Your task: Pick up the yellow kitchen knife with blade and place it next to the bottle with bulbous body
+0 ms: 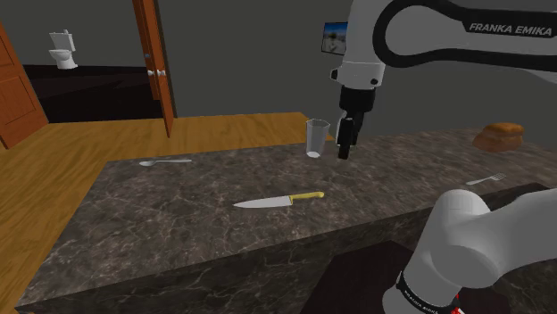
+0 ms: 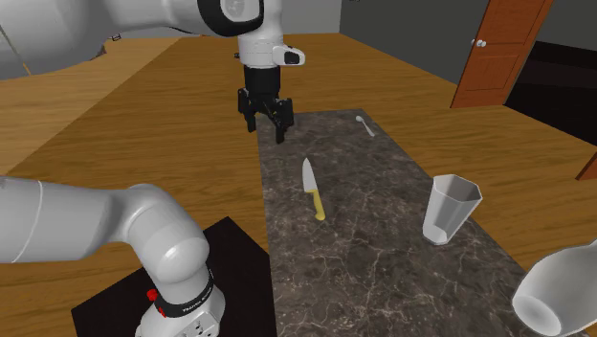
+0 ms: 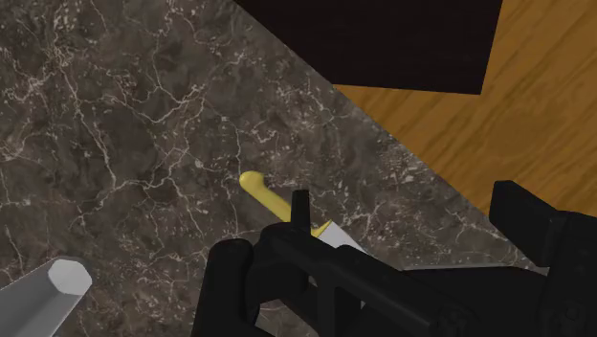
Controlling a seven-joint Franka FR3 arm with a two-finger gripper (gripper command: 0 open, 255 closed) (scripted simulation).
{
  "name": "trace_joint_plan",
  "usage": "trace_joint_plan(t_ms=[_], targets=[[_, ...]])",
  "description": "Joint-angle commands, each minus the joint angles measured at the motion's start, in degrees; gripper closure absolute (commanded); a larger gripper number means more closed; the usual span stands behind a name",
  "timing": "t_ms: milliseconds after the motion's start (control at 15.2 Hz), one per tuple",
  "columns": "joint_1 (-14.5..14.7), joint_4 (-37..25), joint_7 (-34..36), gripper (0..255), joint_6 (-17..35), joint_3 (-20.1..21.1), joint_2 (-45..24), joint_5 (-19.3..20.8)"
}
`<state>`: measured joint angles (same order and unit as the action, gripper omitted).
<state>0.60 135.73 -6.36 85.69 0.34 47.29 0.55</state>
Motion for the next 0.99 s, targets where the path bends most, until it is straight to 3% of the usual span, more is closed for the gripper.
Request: trace_joint_plan(t_ms=[0,924], targets=[[0.00,0.00,0.00,0,0.00,0.00,0.00,0.00],[4.47,-5.82,-13.78,0,14.28,4.04,-32.95,13.48]])
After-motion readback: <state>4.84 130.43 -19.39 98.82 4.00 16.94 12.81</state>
